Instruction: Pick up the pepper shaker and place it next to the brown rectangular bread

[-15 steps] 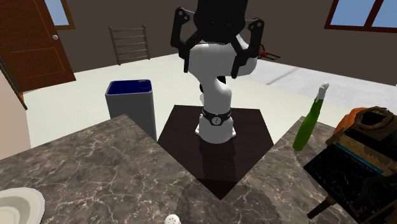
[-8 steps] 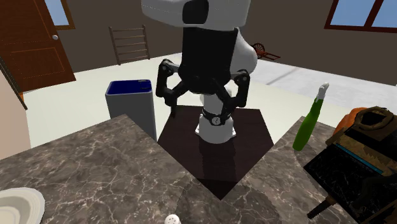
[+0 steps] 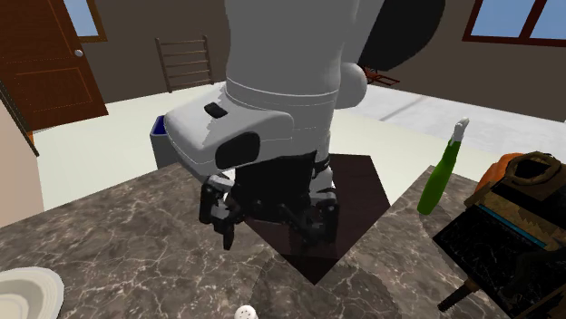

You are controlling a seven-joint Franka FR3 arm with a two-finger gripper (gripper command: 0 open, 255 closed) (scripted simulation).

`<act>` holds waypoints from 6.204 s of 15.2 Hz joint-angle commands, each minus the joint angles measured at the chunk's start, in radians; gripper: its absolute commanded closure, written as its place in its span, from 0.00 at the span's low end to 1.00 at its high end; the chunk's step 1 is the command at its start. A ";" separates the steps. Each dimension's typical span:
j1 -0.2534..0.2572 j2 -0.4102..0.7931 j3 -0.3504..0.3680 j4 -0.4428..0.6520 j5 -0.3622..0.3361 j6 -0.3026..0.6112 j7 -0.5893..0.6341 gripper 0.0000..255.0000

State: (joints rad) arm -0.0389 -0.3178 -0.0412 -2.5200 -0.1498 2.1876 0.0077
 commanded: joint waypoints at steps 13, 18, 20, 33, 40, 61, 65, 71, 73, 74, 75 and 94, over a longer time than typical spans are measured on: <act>-0.023 0.321 -0.026 0.042 -0.013 0.314 0.028 0.00; -0.023 0.321 -0.026 0.042 -0.013 0.314 0.028 0.00; -0.023 0.321 -0.026 0.042 -0.013 0.314 0.028 0.00; -0.023 0.298 -0.025 0.048 -0.009 0.286 0.024 1.00; -0.020 0.226 -0.023 0.077 0.001 0.185 0.010 1.00; -0.014 0.079 -0.018 0.228 0.023 -0.111 -0.021 1.00; -0.013 0.063 -0.016 0.267 0.025 -0.166 -0.027 1.00; -0.012 0.045 -0.014 0.331 0.029 -0.248 -0.034 1.00; -0.012 0.042 -0.014 0.349 0.030 -0.269 -0.036 1.00; -0.006 0.010 -0.004 0.317 0.031 -0.271 -0.020 1.00; 0.000 -0.023 0.007 0.287 0.033 -0.275 -0.005 1.00; 0.193 -0.563 0.277 -0.072 0.232 -0.479 0.321 1.00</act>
State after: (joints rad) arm 0.1391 -0.8508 0.2184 -2.5847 0.0646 1.7326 0.3072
